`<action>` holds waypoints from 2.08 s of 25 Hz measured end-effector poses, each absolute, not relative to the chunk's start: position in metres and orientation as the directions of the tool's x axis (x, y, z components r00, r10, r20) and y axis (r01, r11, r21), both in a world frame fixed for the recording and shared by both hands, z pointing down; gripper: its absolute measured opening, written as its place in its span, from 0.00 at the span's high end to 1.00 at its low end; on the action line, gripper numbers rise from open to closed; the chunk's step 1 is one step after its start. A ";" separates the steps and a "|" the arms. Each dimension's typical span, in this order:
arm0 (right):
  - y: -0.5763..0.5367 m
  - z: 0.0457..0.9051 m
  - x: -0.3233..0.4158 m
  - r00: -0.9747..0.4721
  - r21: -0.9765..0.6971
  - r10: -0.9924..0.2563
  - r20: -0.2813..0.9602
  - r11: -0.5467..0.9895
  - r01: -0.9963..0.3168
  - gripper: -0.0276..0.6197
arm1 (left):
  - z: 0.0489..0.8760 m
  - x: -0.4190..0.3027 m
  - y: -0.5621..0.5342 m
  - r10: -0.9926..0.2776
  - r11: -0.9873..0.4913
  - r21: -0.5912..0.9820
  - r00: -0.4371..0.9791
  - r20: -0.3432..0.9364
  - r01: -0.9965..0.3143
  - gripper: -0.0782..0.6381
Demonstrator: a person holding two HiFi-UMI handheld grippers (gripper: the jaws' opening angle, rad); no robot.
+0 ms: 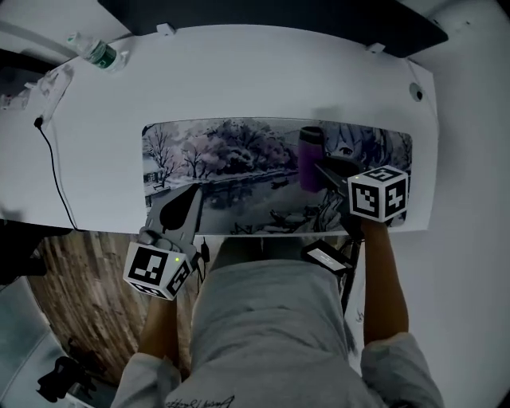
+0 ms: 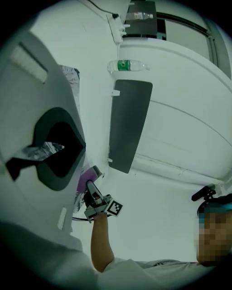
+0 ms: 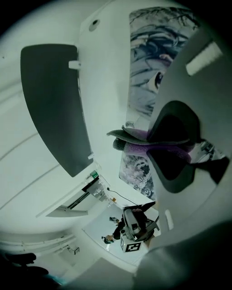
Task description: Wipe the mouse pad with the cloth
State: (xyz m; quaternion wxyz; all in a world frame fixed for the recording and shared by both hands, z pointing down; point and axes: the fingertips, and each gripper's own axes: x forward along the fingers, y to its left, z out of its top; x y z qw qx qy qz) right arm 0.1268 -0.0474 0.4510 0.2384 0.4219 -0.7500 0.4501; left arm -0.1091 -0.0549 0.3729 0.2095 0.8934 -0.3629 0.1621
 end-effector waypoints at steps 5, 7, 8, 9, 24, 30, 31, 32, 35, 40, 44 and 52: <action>-0.009 0.458 0.213 -0.454 -0.447 -0.459 0.764 0.133 -0.885 0.85 | 0.373 -0.056 -0.040 -0.538 -0.690 0.257 0.717 0.444 -0.676 0.87; 0.006 0.461 0.249 -0.417 -0.426 -0.469 0.778 0.092 -0.900 0.85 | 0.373 -0.038 -0.034 -0.522 -0.704 0.257 0.727 0.447 -0.663 0.87; 0.013 0.461 0.266 -0.398 -0.414 -0.473 0.786 0.074 -0.907 0.85 | 0.373 -0.030 -0.031 -0.516 -0.708 0.256 0.730 0.448 -0.658 0.87; 0.020 0.462 0.283 -0.378 -0.401 -0.476 0.794 0.057 -0.914 0.85 | 0.373 -0.023 -0.028 -0.511 -0.713 0.254 0.732 0.450 -0.654 0.87; 0.089 0.493 0.458 -0.171 -0.240 -0.440 0.882 -0.107 -0.965 0.85 | 0.376 0.074 -0.001 -0.468 -0.743 0.243 0.743 0.478 -0.624 0.87; 0.090 0.519 0.466 -0.183 -0.241 -0.396 0.900 -0.100 -0.966 0.85 | 0.378 0.079 0.003 -0.484 -0.725 0.234 0.720 0.498 -0.648 0.86; 0.090 0.521 0.466 -0.184 -0.240 -0.390 0.902 -0.099 -0.966 0.85 | 0.378 0.077 0.003 -0.487 -0.720 0.231 0.713 0.505 -0.655 0.87; 0.089 0.522 0.465 -0.189 -0.243 -0.388 0.902 -0.097 -0.965 0.85 | 0.379 0.076 0.002 -0.490 -0.715 0.227 0.706 0.512 -0.661 0.87; 0.085 0.521 0.461 -0.214 -0.275 -0.401 0.891 -0.101 -0.956 0.85 | 0.383 0.076 0.002 -0.488 -0.712 0.221 0.697 0.526 -0.666 0.87; 0.084 0.522 0.458 -0.240 -0.314 -0.411 0.879 -0.121 -0.942 0.85 | 0.386 0.084 0.004 -0.470 -0.728 0.233 0.717 0.515 -0.645 0.86; 0.081 0.521 0.448 -0.241 -0.314 -0.410 0.880 -0.121 -0.942 0.85 | 0.382 0.082 -0.001 -0.461 -0.738 0.232 0.724 0.514 -0.634 0.87; 0.075 0.524 0.427 -0.225 -0.310 -0.407 0.885 -0.155 -0.938 0.85 | 0.385 0.036 -0.012 -0.455 -0.735 0.230 0.716 0.529 -0.637 0.87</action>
